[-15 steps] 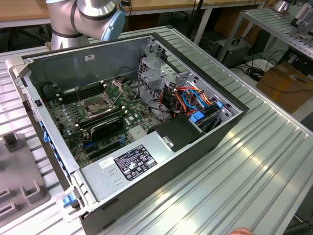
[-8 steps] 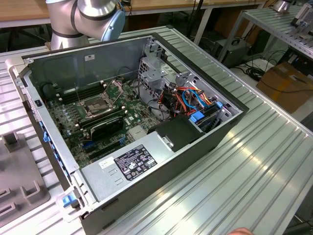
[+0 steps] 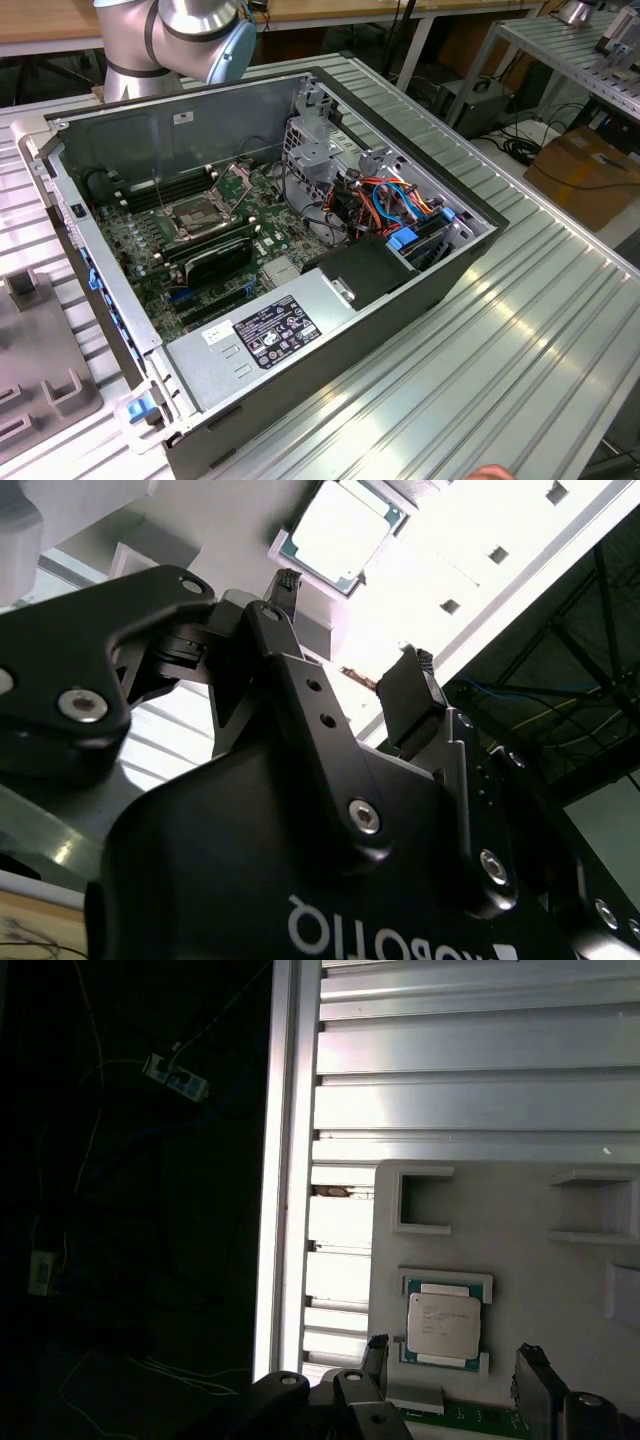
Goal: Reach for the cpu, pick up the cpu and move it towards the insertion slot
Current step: 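Pick up the cpu and move it towards the insertion slot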
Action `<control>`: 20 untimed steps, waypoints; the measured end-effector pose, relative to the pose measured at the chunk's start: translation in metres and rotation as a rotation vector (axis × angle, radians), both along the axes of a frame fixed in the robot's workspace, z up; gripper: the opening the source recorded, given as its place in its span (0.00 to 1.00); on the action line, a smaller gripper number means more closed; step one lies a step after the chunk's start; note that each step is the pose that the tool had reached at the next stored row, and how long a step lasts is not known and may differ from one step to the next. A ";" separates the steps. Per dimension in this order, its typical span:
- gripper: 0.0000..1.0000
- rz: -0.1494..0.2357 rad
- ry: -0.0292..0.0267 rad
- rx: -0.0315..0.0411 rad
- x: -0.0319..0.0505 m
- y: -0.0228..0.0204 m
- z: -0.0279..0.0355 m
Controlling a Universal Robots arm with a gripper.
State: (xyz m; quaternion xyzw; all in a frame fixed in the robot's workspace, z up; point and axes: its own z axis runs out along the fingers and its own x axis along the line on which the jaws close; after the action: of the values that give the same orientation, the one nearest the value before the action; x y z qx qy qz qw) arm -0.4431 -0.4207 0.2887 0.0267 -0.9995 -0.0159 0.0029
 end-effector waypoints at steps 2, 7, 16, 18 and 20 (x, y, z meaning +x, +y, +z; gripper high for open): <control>0.60 0.000 0.0000 0.0000 0.0001 -0.0004 -0.0014; 0.60 0.000 0.0002 -0.0042 0.0020 -0.0008 -0.0111; 0.60 0.000 -0.0016 -0.0041 0.0024 -0.0013 -0.0289; 0.60 0.000 -0.0016 -0.0048 0.0024 -0.0013 -0.0344; 0.60 0.000 -0.0018 -0.0071 0.0025 -0.0016 -0.0377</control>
State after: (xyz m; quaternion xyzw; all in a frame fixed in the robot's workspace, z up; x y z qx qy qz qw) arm -0.4406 -0.4223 0.2510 0.0268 -0.9996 -0.0123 0.0021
